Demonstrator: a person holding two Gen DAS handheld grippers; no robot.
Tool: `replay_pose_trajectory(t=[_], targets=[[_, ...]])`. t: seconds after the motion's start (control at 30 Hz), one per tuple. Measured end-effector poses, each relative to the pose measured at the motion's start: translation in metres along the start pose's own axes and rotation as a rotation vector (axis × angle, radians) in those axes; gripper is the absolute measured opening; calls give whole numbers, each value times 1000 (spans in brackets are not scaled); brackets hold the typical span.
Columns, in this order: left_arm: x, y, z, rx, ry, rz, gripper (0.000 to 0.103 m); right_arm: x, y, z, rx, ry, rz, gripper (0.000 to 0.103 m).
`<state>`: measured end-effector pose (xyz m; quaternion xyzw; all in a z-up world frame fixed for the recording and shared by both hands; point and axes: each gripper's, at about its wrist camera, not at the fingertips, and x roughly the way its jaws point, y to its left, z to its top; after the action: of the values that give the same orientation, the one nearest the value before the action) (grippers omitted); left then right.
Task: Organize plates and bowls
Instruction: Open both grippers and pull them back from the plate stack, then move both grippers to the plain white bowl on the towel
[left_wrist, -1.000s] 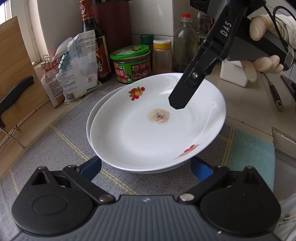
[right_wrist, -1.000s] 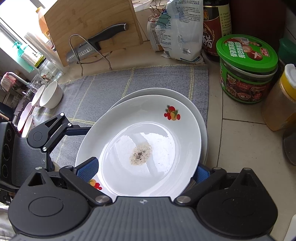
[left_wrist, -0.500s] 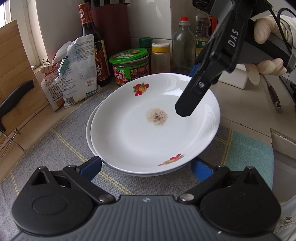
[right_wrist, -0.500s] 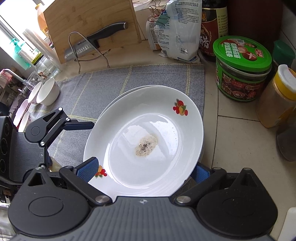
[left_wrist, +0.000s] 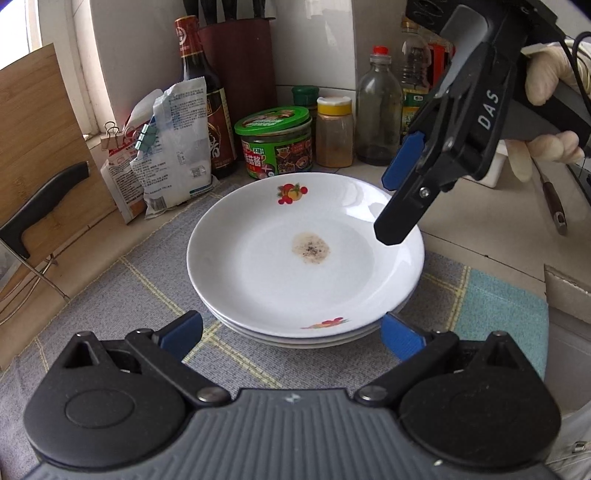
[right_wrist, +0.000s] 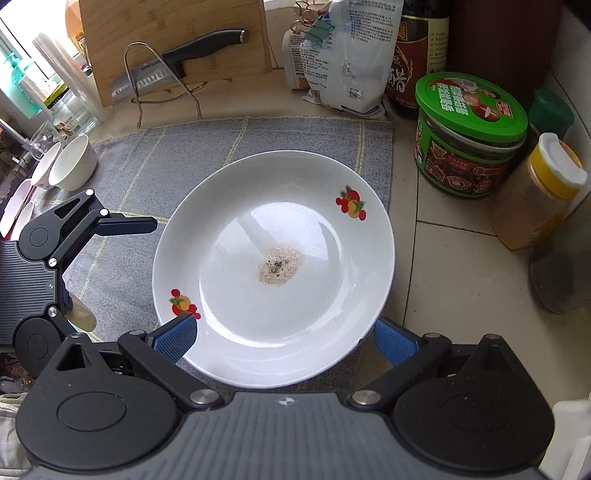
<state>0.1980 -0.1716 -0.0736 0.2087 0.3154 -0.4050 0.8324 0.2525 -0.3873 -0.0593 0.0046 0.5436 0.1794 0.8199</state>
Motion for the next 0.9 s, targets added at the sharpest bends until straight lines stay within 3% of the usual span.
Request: replay_pose_trajectory(t=[0.33,0.9], targets=[[-24,5,-3,-76,-66,78,102,-9,27,3,-109,-84,-34,103],[-91,17,-35,-299,-88,264,102,9,87,14,-323,-176,25,103]])
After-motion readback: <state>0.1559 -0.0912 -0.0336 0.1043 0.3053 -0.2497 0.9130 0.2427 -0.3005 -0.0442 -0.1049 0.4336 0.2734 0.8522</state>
